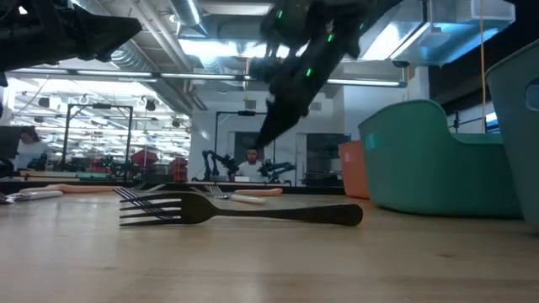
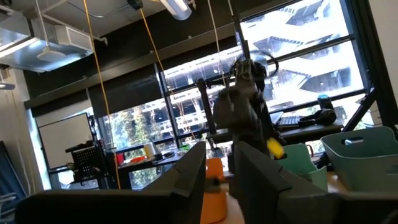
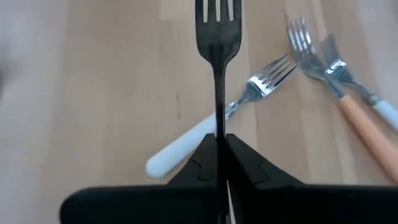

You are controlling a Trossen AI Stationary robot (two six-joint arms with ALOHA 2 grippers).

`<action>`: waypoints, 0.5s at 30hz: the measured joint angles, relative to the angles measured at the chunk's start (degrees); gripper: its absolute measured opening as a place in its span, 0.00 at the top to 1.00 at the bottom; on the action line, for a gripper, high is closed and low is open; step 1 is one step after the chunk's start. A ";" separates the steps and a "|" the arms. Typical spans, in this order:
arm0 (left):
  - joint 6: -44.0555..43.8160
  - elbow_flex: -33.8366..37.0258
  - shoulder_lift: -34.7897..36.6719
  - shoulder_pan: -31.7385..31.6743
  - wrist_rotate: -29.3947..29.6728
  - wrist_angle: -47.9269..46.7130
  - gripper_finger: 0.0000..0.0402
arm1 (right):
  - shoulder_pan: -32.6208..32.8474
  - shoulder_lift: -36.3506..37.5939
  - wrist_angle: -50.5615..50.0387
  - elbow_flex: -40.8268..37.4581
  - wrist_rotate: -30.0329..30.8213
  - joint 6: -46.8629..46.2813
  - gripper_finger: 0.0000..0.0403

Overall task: Sort silverware by color (type)
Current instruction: Put the black fork into the orange bin

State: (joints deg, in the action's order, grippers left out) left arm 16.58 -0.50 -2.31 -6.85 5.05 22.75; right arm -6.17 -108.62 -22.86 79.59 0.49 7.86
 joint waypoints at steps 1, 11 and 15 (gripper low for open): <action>0.00 0.01 0.00 0.01 0.01 0.01 0.80 | 0.00 1.27 -0.51 0.02 0.00 0.00 0.99; -1.40 -0.01 0.00 0.00 -0.01 0.06 0.80 | -0.22 15.59 -7.76 -3.97 4.68 -0.02 0.99; -1.42 -0.04 0.00 0.01 -0.01 0.05 0.80 | -0.32 21.40 -9.70 -6.92 8.35 -0.02 0.99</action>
State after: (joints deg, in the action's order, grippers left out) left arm 15.16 -0.54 -2.31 -6.84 5.04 22.80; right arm -6.50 -87.23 -32.56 72.67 8.84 7.84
